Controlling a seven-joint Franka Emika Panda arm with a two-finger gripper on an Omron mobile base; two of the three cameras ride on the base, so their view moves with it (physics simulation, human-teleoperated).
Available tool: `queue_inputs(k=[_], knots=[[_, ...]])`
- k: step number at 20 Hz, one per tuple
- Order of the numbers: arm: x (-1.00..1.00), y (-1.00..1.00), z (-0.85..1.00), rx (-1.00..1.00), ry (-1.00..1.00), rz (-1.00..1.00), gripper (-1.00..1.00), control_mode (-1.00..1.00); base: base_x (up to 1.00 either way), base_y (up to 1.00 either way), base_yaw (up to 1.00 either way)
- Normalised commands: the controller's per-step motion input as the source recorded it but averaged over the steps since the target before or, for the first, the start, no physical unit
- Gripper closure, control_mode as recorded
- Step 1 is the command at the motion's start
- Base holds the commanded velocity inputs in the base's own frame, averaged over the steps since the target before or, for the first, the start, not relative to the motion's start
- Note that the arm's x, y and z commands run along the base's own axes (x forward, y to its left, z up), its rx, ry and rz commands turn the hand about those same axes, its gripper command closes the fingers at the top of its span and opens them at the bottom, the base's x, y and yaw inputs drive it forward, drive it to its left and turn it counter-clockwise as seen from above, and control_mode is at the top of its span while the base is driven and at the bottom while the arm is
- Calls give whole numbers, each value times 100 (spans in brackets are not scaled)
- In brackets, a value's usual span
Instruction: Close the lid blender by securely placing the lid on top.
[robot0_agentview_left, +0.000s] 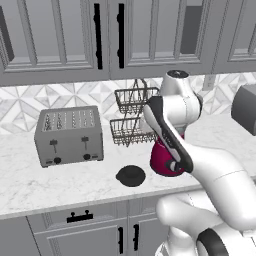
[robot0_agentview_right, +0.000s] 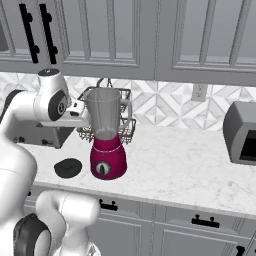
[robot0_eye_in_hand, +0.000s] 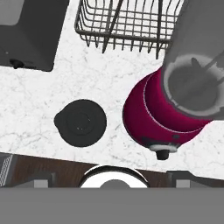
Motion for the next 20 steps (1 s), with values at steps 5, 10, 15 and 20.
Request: queue_inputs(k=[5,10,15,20], knots=[[0,40,-52,-5,0,0,-100,-100,0,0,0],[0,45,-58,-4,0,0,-100,-100,0,0,0],[0,39,-56,-1,0,0,-100,-100,0,0,0],[0,22,-47,0,0,-2,-100,-100,0,0,0]])
